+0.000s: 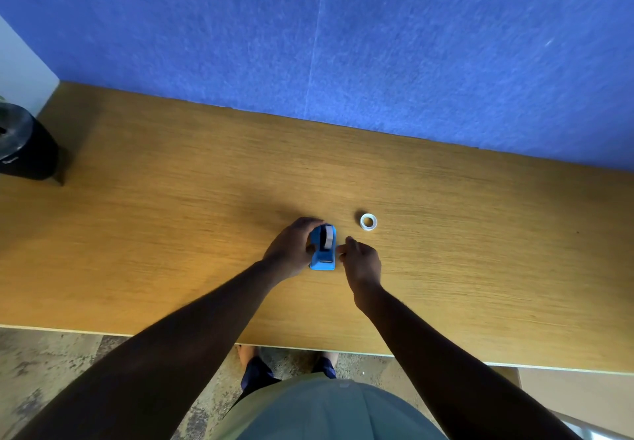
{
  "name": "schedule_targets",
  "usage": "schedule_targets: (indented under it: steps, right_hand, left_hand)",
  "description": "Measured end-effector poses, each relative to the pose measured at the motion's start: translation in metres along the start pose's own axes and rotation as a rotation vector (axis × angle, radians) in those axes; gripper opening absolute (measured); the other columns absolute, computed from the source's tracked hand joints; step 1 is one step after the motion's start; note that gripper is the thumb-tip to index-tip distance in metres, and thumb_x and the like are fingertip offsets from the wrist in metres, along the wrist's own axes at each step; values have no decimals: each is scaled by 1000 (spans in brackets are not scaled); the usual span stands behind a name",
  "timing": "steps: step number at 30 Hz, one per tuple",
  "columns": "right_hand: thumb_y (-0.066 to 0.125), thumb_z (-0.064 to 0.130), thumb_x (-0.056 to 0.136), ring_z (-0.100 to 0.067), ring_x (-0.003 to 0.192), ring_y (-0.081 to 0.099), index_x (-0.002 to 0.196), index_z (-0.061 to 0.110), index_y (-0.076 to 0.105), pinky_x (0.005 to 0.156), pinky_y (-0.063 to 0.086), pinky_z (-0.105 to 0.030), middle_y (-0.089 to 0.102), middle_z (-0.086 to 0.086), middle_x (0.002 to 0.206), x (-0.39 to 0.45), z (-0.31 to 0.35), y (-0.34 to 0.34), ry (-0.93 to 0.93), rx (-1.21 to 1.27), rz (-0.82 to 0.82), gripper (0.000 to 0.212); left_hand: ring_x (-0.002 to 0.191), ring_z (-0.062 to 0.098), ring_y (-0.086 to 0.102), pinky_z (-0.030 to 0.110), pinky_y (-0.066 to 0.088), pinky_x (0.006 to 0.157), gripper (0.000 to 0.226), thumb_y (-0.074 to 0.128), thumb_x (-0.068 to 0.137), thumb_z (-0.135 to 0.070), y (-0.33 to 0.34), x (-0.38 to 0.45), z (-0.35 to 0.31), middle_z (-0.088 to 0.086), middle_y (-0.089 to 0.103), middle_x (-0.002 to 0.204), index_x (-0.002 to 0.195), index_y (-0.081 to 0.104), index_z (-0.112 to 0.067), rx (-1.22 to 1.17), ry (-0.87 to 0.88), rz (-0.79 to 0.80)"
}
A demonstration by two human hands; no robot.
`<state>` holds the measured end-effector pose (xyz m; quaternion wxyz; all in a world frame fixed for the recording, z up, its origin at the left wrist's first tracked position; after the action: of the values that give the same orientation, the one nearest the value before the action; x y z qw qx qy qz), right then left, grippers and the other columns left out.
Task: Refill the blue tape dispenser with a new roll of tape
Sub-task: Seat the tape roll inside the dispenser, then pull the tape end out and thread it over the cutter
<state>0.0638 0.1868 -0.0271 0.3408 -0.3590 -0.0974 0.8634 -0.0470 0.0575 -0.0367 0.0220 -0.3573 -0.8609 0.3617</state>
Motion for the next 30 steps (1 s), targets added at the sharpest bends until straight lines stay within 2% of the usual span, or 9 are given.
schedule_targets:
  steps: [2, 5, 6, 9, 12, 20, 23, 28, 30]
  right_hand:
    - [45, 39, 103, -22, 89, 69, 86, 22, 73, 83, 57, -44, 77, -2, 95, 1, 7, -6, -75, -55, -44, 36]
    - [51, 43, 92, -31, 77, 67, 77, 12, 68, 73, 58, -49, 73, -9, 77, 9, 29, -10, -226, -241, -62, 39]
    - [56, 41, 91, -31, 75, 67, 78, 10, 68, 68, 56, -45, 73, -10, 76, 12, 40, -10, -266, -313, -48, 36]
    - [72, 44, 87, -16, 78, 67, 96, 17, 73, 63, 51, -30, 73, 4, 87, 23, 65, -2, -335, -540, 16, 29]
    - [79, 48, 80, -13, 80, 67, 102, 20, 72, 61, 56, -30, 72, 6, 92, 28, 76, 7, -375, -706, 59, 36]
    - [82, 30, 82, -15, 85, 66, 101, 17, 75, 62, 52, -26, 71, 3, 96, 29, 93, 13, -453, -798, 94, 23]
    - [83, 31, 80, -15, 84, 67, 96, 15, 78, 69, 60, -30, 74, 2, 93, 33, 93, 15, -431, -785, 102, 23]
    - [86, 37, 75, -15, 79, 70, 90, 13, 78, 73, 65, -38, 75, 1, 84, 38, 100, 17, -401, -775, 99, 30]
    - [88, 39, 75, -14, 77, 70, 88, 13, 78, 70, 65, -35, 74, 2, 83, 39, 103, 16, -394, -776, 101, 32]
  left_hand:
    - [137, 14, 48, 29, 43, 109, 61, 67, 93, -10, 0, 0, 1, -5, 49, 150, 148, 45, -25, -1, -22, 3]
    - [136, 15, 49, 31, 46, 107, 60, 65, 95, -14, 1, 0, 2, -6, 49, 150, 149, 43, -26, 15, -53, 9]
    - [136, 15, 50, 30, 46, 105, 59, 65, 95, -14, 1, 0, 3, -6, 50, 150, 149, 43, -28, 19, -60, 9]
    - [135, 14, 51, 23, 44, 99, 59, 64, 96, -13, 1, 1, 3, -8, 50, 149, 148, 43, -30, 19, -76, 0]
    - [136, 14, 51, 26, 46, 104, 58, 63, 96, -10, 0, 0, 1, -7, 50, 150, 148, 44, -28, 12, -81, -6]
    - [137, 16, 51, 32, 48, 107, 56, 64, 97, -13, -3, -4, 2, -6, 53, 149, 148, 46, -28, -9, -126, -2]
    - [137, 16, 51, 32, 49, 107, 56, 64, 97, -14, -4, -4, 1, -6, 54, 149, 148, 46, -29, -3, -133, 1]
    - [136, 16, 51, 31, 46, 107, 53, 63, 98, -16, -6, -2, -1, -5, 54, 149, 148, 46, -26, 11, -134, 3]
    - [137, 16, 51, 29, 44, 105, 53, 62, 99, -16, -7, -2, -1, -5, 53, 150, 148, 45, -26, 18, -138, 2]
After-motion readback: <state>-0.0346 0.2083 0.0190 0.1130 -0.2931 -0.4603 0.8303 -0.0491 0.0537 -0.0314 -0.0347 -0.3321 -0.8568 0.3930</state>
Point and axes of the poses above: each hand's wrist, its own x-axis towards the middle knuckle, its own y-axis out of the palm, z = x × y, the point moved 6 cm from there along x, towards the middle knuckle
